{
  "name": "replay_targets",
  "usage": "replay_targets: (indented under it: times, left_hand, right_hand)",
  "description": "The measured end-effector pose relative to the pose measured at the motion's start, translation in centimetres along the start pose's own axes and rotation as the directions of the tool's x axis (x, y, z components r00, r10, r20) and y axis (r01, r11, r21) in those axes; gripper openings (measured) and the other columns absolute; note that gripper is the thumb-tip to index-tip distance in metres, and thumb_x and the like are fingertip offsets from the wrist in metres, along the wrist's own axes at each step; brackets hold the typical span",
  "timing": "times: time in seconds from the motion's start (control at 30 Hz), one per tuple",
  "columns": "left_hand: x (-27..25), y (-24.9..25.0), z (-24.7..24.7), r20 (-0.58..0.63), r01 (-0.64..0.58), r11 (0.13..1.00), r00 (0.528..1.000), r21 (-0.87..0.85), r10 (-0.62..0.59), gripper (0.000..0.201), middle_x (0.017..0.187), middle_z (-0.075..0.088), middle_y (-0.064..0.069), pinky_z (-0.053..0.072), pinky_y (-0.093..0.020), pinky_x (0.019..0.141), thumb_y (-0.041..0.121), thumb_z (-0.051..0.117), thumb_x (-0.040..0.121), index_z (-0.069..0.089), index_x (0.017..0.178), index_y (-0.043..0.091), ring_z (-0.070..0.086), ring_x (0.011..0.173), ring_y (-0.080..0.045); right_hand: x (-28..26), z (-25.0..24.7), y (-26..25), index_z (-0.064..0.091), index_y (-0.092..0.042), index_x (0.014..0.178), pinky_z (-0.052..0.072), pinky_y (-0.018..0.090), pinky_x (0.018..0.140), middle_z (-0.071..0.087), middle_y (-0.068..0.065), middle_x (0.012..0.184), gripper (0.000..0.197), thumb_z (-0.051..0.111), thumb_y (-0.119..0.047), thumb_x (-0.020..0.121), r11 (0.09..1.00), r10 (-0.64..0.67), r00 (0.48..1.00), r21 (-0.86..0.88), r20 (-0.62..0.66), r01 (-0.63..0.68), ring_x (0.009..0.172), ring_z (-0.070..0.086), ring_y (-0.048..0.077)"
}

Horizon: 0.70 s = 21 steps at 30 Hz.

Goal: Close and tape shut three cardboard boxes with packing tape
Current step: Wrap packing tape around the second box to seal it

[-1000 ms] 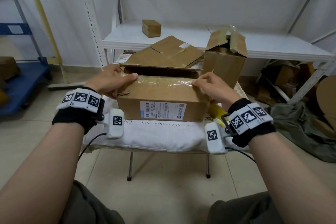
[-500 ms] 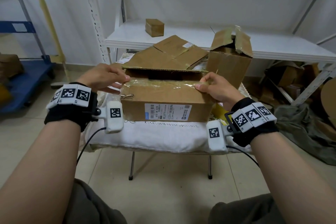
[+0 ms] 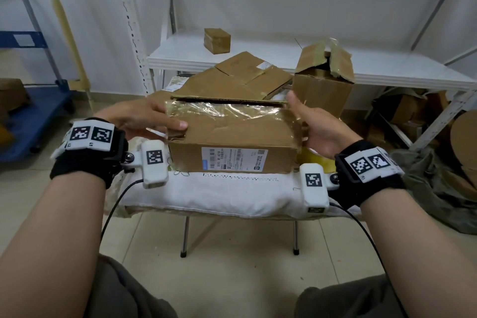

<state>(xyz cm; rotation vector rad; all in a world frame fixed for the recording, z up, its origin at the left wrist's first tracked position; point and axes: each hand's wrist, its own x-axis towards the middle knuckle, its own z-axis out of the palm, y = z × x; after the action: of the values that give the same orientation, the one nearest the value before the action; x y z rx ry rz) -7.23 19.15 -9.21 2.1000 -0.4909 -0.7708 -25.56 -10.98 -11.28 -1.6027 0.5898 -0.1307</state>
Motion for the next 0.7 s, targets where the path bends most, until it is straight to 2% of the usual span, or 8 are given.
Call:
replay_targets:
  times: [0.07,0.13,0.2,0.27,0.4,0.53,0.6,0.7]
  left_hand:
    - [-0.1,-0.1,0.0,-0.021,0.020,0.999,1.000,-0.032,-0.021,0.121,0.114,0.070,-0.015,0.054,-0.050,0.097,0.067,0.092,0.022,0.060,0.122,0.006,0.068,0.106,-0.033]
    - [-0.2,-0.1,-0.1,-0.030,0.037,0.994,0.999,-0.106,-0.040,0.113,0.115,0.063,-0.012,0.055,-0.047,0.093,0.084,0.071,0.054,0.051,0.133,0.006,0.068,0.100,-0.030]
    - [-0.1,-0.2,-0.3,-0.051,0.057,0.983,0.996,-0.176,-0.067,0.076,0.109,0.061,-0.015,0.054,-0.046,0.089,0.072,0.049,0.087,0.057,0.116,0.002,0.066,0.089,-0.027]
    - [0.0,-0.6,-0.5,-0.113,0.076,0.989,0.989,-0.129,-0.090,0.038,0.112,0.065,-0.019,0.051,-0.046,0.094,0.039,0.048,0.103,0.062,0.103,0.004,0.066,0.088,-0.026]
    - [0.2,-1.4,-0.6,-0.168,0.099,0.995,0.981,0.006,-0.097,0.011,0.099,0.070,-0.011,0.055,-0.035,0.088,0.002,0.058,0.096,0.069,0.094,0.003,0.065,0.090,-0.023]
    - [0.4,-1.5,-0.3,-0.172,0.124,0.992,0.978,0.007,-0.121,0.011,0.088,0.069,-0.015,0.061,-0.024,0.069,-0.007,0.064,0.089,0.066,0.093,0.003,0.066,0.078,-0.023]
    - [0.7,-1.6,-0.2,-0.150,0.158,0.987,0.976,0.000,-0.157,0.016,0.091,0.072,-0.019,0.060,-0.037,0.086,-0.008,0.066,0.087,0.063,0.096,0.005,0.070,0.085,-0.030]
    - [0.7,-1.8,-0.1,-0.121,0.186,0.982,0.976,0.034,-0.181,0.017,0.093,0.074,-0.021,0.048,-0.049,0.105,-0.008,0.067,0.086,0.061,0.092,0.007,0.070,0.100,-0.038]
  right_hand:
    - [0.6,-0.3,0.2,0.059,-0.013,0.105,0.041,0.055,0.108,0.059,0.014,0.120,0.076,0.049,-0.084,0.079,0.996,0.048,0.999,0.079,-0.009,-0.047,0.115,0.055,0.030]
    - [0.8,-0.5,0.6,0.055,-0.014,0.101,0.045,0.049,0.100,0.057,0.016,0.117,0.059,0.033,-0.069,0.099,0.988,0.103,0.994,0.115,-0.021,-0.100,0.109,0.055,0.031]
    - [0.5,-0.3,0.9,0.057,-0.013,0.114,0.047,0.050,0.094,0.060,0.016,0.115,0.045,0.037,-0.053,0.106,0.988,0.137,0.990,0.079,-0.019,-0.135,0.105,0.059,0.031]
    - [0.2,-0.1,1.0,0.058,-0.015,0.117,0.049,0.047,0.087,0.062,0.010,0.105,0.036,0.045,-0.047,0.105,0.992,0.120,0.993,0.042,-0.017,-0.120,0.092,0.060,0.028]
    - [0.1,-0.2,0.8,0.056,-0.019,0.118,0.043,0.031,0.062,0.060,0.003,0.101,0.030,0.065,-0.038,0.097,1.000,-0.009,0.999,0.022,-0.051,0.010,0.082,0.052,0.019]
    - [0.0,-0.3,0.7,0.062,-0.014,0.109,0.047,0.033,0.070,0.064,0.005,0.099,0.016,0.067,-0.022,0.096,0.998,-0.046,0.997,0.031,-0.059,0.048,0.087,0.055,0.020]
    - [0.0,-0.4,0.7,0.067,-0.014,0.094,0.045,0.039,0.082,0.063,0.006,0.094,0.005,0.066,-0.019,0.096,0.997,-0.061,0.997,0.045,-0.047,0.063,0.091,0.052,0.023]
    - [0.0,-0.7,0.8,0.067,-0.017,0.083,0.044,0.041,0.083,0.061,0.005,0.090,0.014,0.065,-0.018,0.097,0.995,-0.078,0.997,0.055,-0.016,0.079,0.089,0.051,0.022]
